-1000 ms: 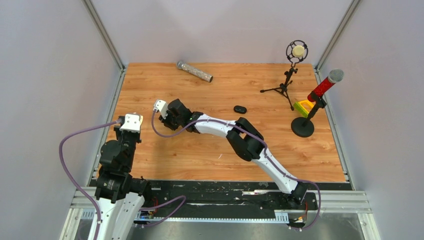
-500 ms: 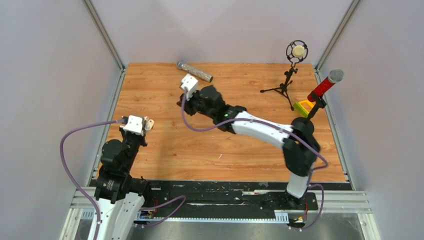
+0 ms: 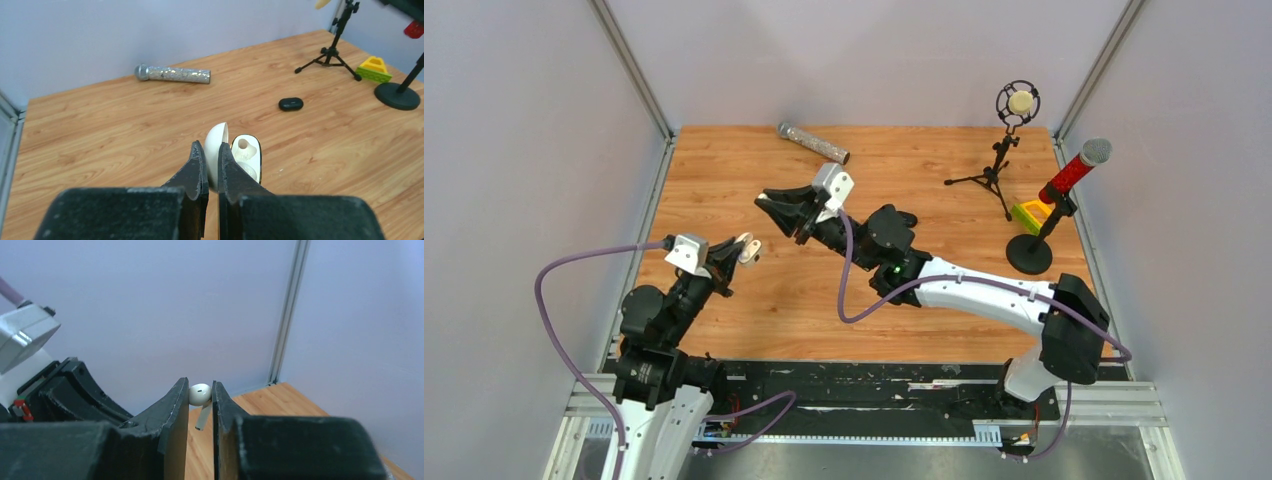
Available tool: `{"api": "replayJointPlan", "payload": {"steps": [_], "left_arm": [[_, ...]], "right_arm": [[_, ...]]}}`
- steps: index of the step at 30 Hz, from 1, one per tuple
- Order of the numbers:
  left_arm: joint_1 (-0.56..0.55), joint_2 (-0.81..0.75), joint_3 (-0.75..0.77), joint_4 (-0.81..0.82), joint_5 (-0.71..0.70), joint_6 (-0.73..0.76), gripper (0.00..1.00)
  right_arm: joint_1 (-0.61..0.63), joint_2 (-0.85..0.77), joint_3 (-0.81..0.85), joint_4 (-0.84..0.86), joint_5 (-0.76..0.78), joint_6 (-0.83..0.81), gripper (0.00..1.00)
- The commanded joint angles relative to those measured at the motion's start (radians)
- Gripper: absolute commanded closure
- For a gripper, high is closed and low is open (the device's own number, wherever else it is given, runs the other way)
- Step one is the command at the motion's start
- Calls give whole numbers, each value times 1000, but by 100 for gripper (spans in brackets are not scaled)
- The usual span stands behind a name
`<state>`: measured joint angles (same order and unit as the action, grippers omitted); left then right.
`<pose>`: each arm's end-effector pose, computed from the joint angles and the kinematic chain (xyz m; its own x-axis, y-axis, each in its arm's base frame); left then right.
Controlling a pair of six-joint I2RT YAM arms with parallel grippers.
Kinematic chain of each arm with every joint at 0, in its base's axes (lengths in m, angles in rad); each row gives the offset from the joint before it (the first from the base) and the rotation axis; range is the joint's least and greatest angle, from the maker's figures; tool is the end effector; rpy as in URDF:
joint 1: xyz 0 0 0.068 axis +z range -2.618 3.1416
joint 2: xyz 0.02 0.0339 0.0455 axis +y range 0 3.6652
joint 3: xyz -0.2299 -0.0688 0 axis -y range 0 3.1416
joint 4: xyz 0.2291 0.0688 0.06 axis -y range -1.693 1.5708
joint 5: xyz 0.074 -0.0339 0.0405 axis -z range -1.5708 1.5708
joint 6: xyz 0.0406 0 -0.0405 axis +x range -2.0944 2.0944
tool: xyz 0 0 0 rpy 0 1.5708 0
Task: Insert the wireless bluetooth earbuds into the charging case
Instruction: Place the earbud in the charging case.
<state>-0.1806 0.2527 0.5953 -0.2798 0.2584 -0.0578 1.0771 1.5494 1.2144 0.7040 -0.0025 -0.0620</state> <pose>0.1025 -0.0293 0.3116 0.0371 -0.0635 -0.9973 0.4274 0.9031 -0.0416 0.1696 0.3153 0.3660 0.2252 0.2878 -0.9308 -0.8694 0.4906 -0.0587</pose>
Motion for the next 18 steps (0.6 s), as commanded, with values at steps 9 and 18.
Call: {"api": "replayJointPlan", "payload": {"steps": [9,18], "left_arm": [[6,25,-14,151,17,-129,100],[6,32,-12,206,12,-186,100]], "right_arm": [[24,67,-9,102,-83,-5,100],[29,98,-39,159,-138,24,100]]}}
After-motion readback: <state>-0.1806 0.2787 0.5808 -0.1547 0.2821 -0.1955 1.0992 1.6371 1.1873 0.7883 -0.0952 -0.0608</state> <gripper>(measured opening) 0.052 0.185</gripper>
